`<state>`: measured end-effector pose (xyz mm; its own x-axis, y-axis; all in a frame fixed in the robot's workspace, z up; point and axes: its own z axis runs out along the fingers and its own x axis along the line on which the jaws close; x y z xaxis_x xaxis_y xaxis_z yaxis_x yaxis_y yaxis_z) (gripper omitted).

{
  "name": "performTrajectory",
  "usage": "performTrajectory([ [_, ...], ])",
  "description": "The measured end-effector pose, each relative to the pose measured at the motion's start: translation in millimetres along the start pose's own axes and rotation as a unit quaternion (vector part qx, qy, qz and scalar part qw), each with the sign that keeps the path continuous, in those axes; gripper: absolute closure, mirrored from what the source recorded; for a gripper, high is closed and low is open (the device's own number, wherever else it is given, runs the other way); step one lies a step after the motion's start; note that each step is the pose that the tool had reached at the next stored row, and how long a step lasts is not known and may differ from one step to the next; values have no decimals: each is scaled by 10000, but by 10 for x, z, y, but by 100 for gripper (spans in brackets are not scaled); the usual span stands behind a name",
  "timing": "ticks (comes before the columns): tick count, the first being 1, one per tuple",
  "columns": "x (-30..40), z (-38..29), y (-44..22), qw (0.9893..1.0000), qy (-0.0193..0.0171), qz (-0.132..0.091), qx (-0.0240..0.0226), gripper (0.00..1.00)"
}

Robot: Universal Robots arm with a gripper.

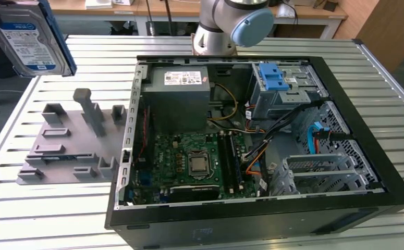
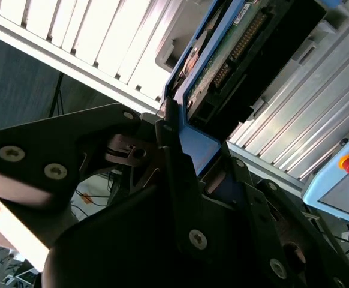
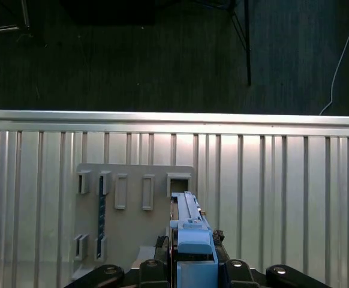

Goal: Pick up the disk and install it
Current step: 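Pick up the disk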

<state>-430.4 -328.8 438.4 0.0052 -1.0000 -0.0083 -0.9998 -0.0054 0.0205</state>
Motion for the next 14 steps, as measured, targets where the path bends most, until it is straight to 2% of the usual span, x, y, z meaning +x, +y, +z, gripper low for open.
performTrajectory([
  [12, -1, -185, 3, 10000, 0, 0, 0, 64],
  [13, -2, -188, 3, 10000, 11, -1, 0, 64],
  [14, -2, -191, 3, 10000, 47, 0, 0, 64],
])
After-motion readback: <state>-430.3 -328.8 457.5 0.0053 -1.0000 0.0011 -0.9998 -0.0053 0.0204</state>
